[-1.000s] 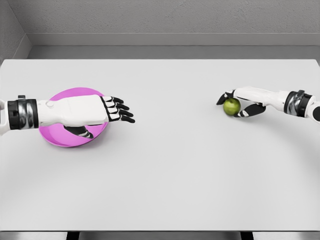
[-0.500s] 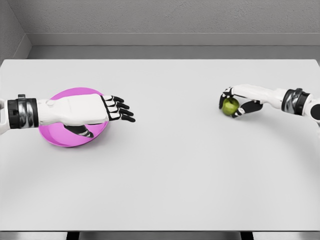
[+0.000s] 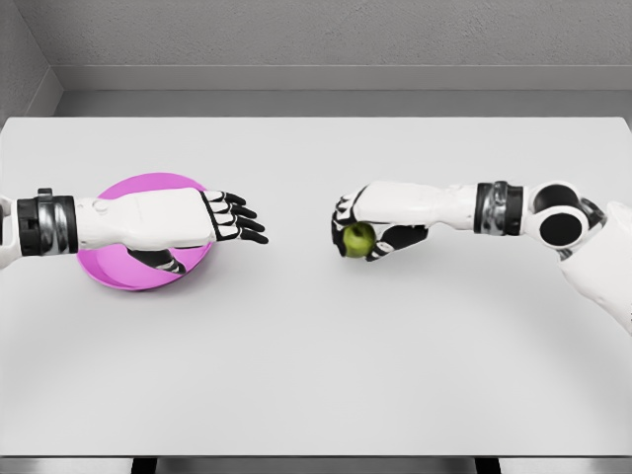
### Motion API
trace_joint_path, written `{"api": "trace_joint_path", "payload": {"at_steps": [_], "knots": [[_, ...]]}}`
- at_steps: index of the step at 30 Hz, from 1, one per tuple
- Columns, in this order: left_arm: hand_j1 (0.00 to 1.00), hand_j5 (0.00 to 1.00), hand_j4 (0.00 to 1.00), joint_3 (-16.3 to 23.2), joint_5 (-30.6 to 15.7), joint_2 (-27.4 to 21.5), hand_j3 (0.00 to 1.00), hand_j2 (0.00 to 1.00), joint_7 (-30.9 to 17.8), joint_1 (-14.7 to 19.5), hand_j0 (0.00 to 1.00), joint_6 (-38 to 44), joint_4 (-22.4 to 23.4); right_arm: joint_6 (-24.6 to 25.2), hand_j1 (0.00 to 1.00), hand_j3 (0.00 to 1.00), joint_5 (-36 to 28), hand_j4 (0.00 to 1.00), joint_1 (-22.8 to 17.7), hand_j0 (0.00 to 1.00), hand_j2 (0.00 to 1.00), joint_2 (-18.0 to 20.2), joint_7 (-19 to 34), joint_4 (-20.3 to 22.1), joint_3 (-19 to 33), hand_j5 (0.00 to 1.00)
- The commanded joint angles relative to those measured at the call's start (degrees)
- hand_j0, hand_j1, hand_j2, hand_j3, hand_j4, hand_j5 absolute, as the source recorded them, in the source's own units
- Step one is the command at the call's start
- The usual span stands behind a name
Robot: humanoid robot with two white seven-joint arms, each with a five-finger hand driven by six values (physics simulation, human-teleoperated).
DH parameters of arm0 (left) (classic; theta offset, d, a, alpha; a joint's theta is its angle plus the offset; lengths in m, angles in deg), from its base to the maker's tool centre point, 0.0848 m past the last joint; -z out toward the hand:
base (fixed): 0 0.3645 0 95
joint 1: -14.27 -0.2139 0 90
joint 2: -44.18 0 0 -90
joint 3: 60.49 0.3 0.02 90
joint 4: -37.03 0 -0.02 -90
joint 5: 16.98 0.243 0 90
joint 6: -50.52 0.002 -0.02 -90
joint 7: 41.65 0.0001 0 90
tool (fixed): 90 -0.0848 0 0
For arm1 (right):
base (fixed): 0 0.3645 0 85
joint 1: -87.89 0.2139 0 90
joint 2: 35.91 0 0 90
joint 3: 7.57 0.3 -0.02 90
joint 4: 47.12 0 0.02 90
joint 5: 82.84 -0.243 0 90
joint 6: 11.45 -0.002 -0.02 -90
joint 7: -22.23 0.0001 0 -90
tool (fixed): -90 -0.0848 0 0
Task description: Put the apple on the plate with both arms
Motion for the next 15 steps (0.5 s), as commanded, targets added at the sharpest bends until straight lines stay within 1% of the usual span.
{"api": "trace_joint_path", "payload": {"at_steps": [1,4,6,7,8,9,10,14,15], "knots": [[1.00,1.00,1.00,0.07,-0.35,0.04,1.00,1.00,0.03,0.00,1.00,0.12,-0.05,0.21,0.35,0.35,-0.58,0.35,0.00,0.35,0.35,-0.25,-0.08,3.83,-1.37,0.35],[1.00,1.00,1.00,0.07,-0.35,-0.05,1.00,1.00,0.03,0.00,1.00,0.12,-0.06,0.21,0.35,0.35,-0.58,0.35,-0.09,0.35,0.35,-0.34,-0.08,3.66,-1.46,0.35],[1.00,1.00,1.00,0.07,-0.35,-0.05,1.00,1.00,0.03,0.00,1.00,0.12,-0.06,0.21,0.44,0.44,-0.58,0.44,-0.09,0.44,0.44,-0.51,-0.08,3.66,-1.46,0.44],[1.00,1.00,1.00,0.07,-0.35,-0.05,1.00,1.00,0.03,0.00,1.00,0.12,-0.05,0.21,0.65,0.65,-0.49,0.65,-0.09,0.65,0.65,-0.87,-0.08,3.66,-1.46,0.65],[1.00,1.00,1.00,0.07,-0.35,-0.05,1.00,1.00,0.03,0.09,1.00,0.12,-0.05,0.21,0.71,0.71,-0.49,0.71,-0.09,0.71,0.71,-1.04,-0.08,3.48,-1.46,0.71],[1.00,1.00,1.00,0.07,-0.35,-0.05,1.00,1.00,0.03,0.09,1.00,0.12,-0.06,0.21,0.90,0.90,-0.49,0.90,-0.18,0.90,0.90,-1.04,-0.08,3.31,-1.37,0.90],[1.00,1.00,1.00,0.07,-0.35,-0.05,1.00,1.00,0.03,0.09,1.00,0.12,-0.05,0.21,1.00,1.00,-0.49,1.00,-0.18,1.00,1.00,-0.95,-0.08,3.22,-1.37,1.00],[1.00,1.00,1.00,0.16,-0.35,0.39,1.00,1.00,0.03,0.00,1.00,0.12,0.03,0.21,1.00,1.00,-0.32,1.00,-0.44,1.00,1.00,-0.34,-0.08,3.22,-1.02,1.00],[1.00,1.00,1.00,0.69,-0.35,0.39,1.00,1.00,0.03,0.17,1.00,0.12,-0.06,0.21,1.00,1.00,-0.40,1.00,-0.61,1.00,1.00,-0.16,-0.08,3.22,0.12,1.00]]}}
